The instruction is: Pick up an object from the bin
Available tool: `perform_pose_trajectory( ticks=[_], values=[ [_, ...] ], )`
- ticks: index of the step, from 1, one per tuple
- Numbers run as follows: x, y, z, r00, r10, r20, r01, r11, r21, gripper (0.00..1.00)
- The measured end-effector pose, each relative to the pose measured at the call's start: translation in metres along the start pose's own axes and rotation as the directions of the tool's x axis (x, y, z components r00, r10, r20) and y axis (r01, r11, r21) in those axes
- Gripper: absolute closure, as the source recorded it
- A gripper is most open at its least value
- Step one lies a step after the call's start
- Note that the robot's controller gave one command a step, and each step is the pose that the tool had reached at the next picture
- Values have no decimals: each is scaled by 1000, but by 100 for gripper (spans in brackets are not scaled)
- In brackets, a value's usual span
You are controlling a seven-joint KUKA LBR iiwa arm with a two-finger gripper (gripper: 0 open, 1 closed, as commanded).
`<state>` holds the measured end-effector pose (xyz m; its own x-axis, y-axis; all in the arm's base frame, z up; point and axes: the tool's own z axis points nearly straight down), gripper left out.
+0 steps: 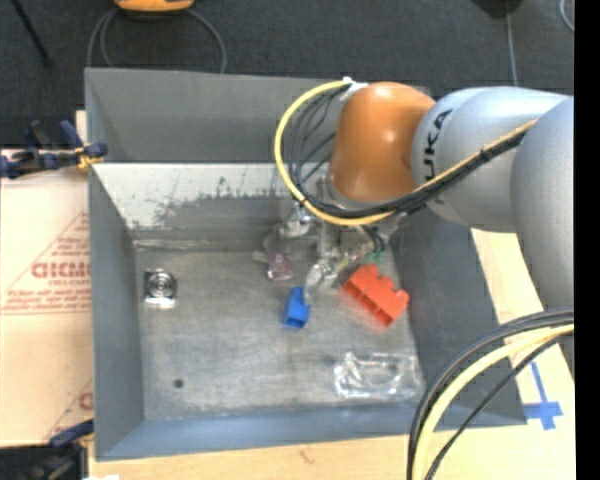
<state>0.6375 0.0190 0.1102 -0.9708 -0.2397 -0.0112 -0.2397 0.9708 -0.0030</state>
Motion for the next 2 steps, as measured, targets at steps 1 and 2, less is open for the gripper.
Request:
perform_pose_trajectory(
  ticks=[1, 2],
  values=[
    [-9, 2, 4, 1000, 1, -1, -1, 1000, 1, 0],
    [-10, 3, 4, 1000, -11, 0, 11, 1000, 0, 0]
  ],
)
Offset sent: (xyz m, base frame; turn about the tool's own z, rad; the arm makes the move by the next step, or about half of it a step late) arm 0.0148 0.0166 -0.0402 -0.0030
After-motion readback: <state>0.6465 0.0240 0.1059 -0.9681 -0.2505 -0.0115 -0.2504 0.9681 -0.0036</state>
